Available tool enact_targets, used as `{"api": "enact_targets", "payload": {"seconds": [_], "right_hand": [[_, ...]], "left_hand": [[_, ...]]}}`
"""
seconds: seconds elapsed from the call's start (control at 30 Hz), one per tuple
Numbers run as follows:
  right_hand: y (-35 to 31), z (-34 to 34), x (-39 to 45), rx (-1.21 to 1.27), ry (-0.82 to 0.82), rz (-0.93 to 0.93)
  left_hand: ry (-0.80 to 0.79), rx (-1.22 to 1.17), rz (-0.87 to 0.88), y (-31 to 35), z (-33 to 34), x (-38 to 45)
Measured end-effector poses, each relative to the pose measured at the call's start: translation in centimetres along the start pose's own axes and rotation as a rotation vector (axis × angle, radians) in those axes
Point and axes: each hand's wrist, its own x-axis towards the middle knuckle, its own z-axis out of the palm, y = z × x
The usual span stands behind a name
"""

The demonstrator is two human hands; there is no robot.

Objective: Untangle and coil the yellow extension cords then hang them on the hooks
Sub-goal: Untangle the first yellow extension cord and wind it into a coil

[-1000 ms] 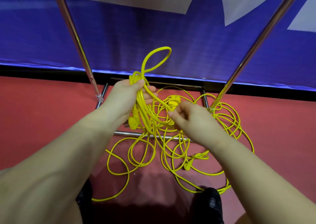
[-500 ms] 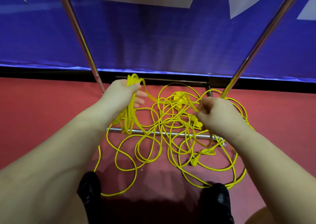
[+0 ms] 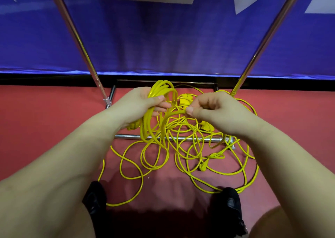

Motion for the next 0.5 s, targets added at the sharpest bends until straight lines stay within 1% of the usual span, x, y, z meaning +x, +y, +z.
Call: {"api": "enact_targets", "payload": {"seconds": [0.07,0.17,0.23,0.3,0.4,0.5], "right_hand": [[-0.2,0.1,0.1,0.029,-0.017,0.007],[-0.1,0.2,0.5,0.04,0.01,0.045],[0.0,0.1,0.8,0.017,0.038,0.064],[0.1,0.0,1.0,-0.024,0.069,0.082],[0.2,0.0,1.1,-0.096,0.099,0.084],[0.3,0.1,1.1,-0.07,0.097,0.109]], "left_hand": [[-0.051,-0.051,0.006,0.1,0.6,-0.2],[-0.146,-0.124,0.015,0.4,1.6,-0.5],[-0.195,-0.113,0.004,0.6,2.1,-0.7],[-0.206,-0.098,-0.014,0.7,2.5,-0.9],[-0.197,-0.164,-0.051,0.8,2.8,-1.0],[-0.186,-0.187,-0.054,0.6,3.1,-1.1]]}}
